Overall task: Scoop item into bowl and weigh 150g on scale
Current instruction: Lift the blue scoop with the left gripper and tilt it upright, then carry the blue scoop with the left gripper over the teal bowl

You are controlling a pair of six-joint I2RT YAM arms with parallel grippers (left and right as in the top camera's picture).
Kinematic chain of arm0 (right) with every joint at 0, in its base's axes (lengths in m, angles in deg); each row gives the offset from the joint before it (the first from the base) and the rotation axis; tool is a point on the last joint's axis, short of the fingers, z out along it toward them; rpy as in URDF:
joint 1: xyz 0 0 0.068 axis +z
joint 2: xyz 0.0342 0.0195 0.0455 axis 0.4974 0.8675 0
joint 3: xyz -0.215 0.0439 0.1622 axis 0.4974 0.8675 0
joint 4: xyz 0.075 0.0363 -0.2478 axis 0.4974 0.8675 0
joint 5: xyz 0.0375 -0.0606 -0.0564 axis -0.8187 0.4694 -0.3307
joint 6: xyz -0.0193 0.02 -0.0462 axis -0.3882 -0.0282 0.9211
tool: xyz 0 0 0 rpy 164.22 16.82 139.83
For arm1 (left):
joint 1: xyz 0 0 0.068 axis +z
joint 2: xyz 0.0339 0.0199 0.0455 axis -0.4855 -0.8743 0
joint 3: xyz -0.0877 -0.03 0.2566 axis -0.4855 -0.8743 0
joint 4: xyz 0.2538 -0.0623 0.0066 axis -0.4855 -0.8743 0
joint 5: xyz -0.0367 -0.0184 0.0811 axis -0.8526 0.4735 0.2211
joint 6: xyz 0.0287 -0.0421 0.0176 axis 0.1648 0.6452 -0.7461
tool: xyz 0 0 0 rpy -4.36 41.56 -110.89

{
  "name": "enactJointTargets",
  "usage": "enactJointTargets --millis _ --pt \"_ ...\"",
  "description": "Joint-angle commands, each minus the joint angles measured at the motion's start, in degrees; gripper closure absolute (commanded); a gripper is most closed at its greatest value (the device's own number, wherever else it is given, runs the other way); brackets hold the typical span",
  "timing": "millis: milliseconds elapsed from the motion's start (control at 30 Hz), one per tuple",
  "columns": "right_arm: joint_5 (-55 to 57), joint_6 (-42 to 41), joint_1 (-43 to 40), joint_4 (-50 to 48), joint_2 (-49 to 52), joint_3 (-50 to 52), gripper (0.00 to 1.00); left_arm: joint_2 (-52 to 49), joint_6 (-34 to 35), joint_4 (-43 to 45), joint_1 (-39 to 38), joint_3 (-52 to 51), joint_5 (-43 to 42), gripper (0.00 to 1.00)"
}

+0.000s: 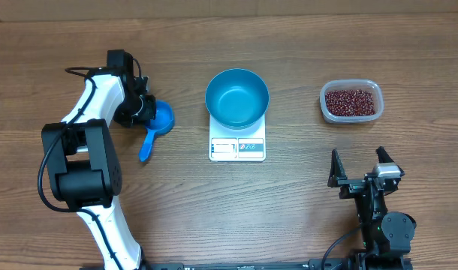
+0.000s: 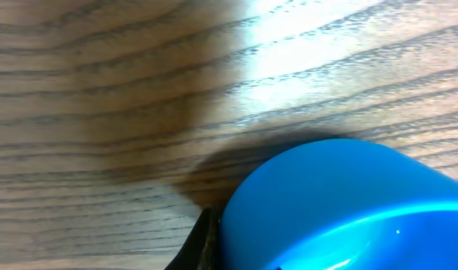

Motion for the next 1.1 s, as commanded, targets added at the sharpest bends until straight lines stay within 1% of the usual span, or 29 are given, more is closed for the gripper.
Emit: enactJointTargets --millis 0,100,200,367,833,1067 --pt "-0.1 0.2 0.2 -0.3 -0.6 0.6 0.00 -0.3 0.5 0.4 -0.2 1.1 -4.0 0.96" --pt "-0.1 0.2 0.2 -0.3 -0.6 0.6 0.00 -0.3 2.4 0.6 -0.2 1.3 -4.6 0.96" --pt "-0.1 0.2 0.2 -0.3 -0.6 0.6 0.00 -0.1 2.8 0.6 -0.2 2.0 -5.1 0.96" --pt "-0.1 0.2 0.2 -0.3 -0.6 0.6 0.00 0.0 4.8 -1.3 -0.2 4.7 -5.6 0.96" --pt "-0.1 0.2 0.2 -0.3 -0.6 0.6 0.00 0.3 5.0 -13.1 -0.2 20.5 -5.4 0.96" --pt "-0.1 0.2 0.2 -0.3 -0.6 0.6 0.00 0.3 5.2 -20.7 -0.2 29.2 -5.4 0.96"
